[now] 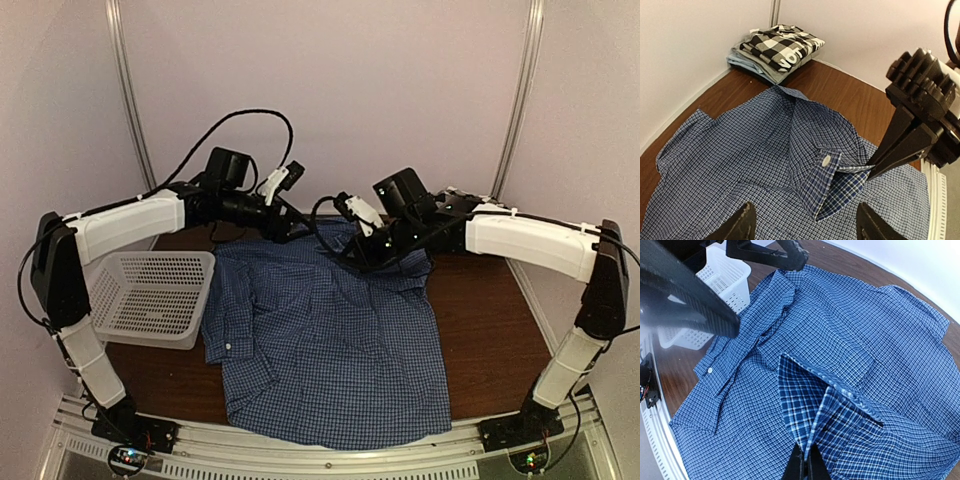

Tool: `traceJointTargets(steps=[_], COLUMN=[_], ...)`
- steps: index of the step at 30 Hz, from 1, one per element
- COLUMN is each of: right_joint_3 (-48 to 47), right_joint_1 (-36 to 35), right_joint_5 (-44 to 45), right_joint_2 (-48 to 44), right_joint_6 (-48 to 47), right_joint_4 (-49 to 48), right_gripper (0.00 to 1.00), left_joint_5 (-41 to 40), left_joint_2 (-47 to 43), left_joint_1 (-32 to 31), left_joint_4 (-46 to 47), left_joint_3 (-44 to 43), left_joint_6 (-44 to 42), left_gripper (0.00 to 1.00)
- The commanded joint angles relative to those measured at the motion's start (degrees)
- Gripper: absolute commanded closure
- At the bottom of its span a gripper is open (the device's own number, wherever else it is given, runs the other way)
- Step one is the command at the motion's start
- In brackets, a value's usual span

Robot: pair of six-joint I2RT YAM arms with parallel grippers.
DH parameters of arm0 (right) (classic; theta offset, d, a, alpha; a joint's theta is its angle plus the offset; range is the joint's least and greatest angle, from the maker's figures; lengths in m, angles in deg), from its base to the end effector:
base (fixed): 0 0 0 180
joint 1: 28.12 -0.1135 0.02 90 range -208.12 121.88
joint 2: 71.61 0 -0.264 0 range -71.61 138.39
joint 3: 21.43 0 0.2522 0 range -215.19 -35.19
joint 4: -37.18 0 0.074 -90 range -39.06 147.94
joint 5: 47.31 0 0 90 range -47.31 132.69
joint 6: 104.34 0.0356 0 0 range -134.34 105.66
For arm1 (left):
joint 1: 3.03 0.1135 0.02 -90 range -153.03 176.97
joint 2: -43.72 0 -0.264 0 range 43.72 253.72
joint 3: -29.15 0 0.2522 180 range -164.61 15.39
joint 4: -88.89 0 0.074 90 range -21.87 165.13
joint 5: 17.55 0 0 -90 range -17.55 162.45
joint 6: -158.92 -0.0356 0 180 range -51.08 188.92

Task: Fold and stack the long sleeve shirts
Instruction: Pass from the right arm to the left

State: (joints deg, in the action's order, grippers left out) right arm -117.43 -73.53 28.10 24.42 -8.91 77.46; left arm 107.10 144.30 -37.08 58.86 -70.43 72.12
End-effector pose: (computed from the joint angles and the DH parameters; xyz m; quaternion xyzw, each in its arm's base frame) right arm 0.2622 0.2788 0.3057 -0.3578 0.8276 0.2830 0.3270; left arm 0.3277 -0.2459 0.3154 0.3623 0.7621 -0.3957 0.3625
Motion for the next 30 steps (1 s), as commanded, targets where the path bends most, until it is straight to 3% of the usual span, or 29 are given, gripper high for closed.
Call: traceJointTargets(steps=[1, 6, 20, 26, 30], right_joint_3=[1.06, 2.0, 7.38, 13.57, 15.37], right_joint_1=[-0.21, -0.19, -0.14, 0.31, 0.41], right_joint_5=[-2.75, -1.23, 0.3, -3.46, -6.64], right_joint_2=[-3.65, -4.49, -7.94, -11.38, -12.2], right_joint_6=[-2.82, -3.8, -4.31, -2.76, -2.81], right_joint_4=[0.77, 2.28, -1.09, -7.71, -9.92], right_gripper=[0.99, 0.99, 1.0, 1.0, 1.0], left_joint_5=[-1.23, 2.78, 0.88, 2.86, 3.59], left_joint_2=[-1.38, -1.26, 3.26, 0.61, 0.42], left_joint_1=[-3.13, -4.99, -8.67, -8.28, -8.77], left_joint_4=[1.77, 3.31, 5.14, 17.28, 18.1], left_joint_3=[0.07, 1.26, 0.38, 7.29, 8.03], left_joint_6=[-13.02, -17.54, -24.75, -21.59, -22.87], left_gripper=[0.3, 0.27, 0.22, 0.22, 0.22])
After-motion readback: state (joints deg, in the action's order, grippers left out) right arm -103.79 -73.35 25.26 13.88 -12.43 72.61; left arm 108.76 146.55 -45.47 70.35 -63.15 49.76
